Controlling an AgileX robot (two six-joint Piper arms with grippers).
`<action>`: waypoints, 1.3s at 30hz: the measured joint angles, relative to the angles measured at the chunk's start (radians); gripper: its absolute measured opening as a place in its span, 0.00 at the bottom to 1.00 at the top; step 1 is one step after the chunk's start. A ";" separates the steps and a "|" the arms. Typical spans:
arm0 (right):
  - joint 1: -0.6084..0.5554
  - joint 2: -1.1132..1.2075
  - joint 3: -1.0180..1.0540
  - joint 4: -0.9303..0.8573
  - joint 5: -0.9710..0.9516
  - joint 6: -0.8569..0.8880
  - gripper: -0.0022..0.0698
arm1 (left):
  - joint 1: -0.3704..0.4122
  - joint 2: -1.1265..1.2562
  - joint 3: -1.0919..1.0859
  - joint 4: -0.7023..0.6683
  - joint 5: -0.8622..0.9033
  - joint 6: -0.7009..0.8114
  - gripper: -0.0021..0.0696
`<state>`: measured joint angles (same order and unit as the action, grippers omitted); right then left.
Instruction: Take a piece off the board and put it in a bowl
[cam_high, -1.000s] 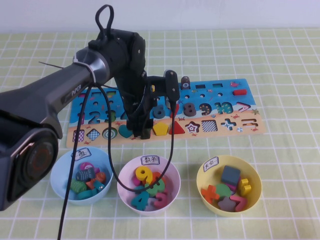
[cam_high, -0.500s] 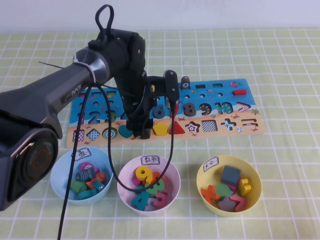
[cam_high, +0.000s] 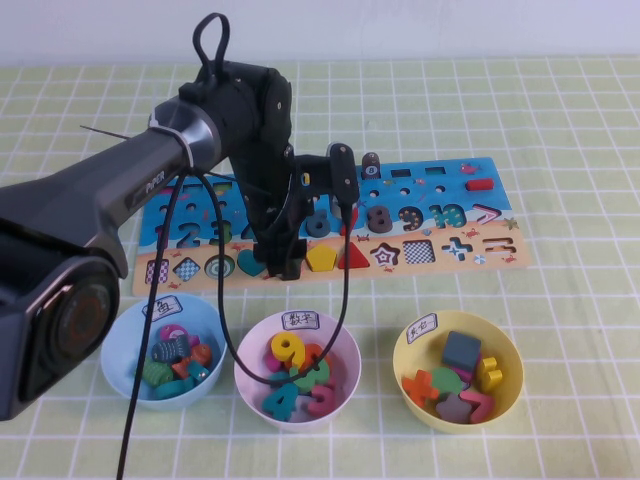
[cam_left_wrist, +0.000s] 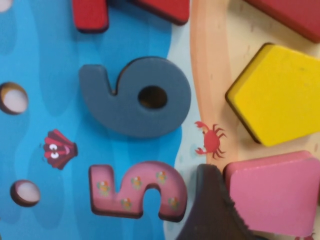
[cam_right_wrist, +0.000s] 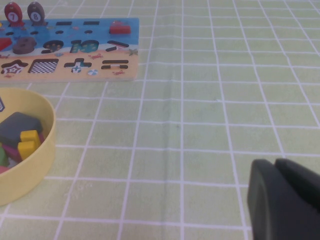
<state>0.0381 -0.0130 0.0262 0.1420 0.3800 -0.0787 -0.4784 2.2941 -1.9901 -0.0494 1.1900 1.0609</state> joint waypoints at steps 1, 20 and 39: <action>0.000 0.000 0.000 0.000 0.000 0.000 0.01 | 0.000 0.000 0.000 0.000 0.000 -0.010 0.59; 0.000 0.000 0.000 0.000 0.000 0.000 0.01 | 0.002 0.000 0.000 0.002 0.009 -0.081 0.42; 0.000 0.000 0.000 0.000 0.000 0.000 0.01 | 0.018 -0.026 0.000 0.031 0.023 -0.081 0.42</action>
<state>0.0381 -0.0130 0.0262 0.1420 0.3800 -0.0787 -0.4601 2.2676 -1.9901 -0.0183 1.2129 0.9803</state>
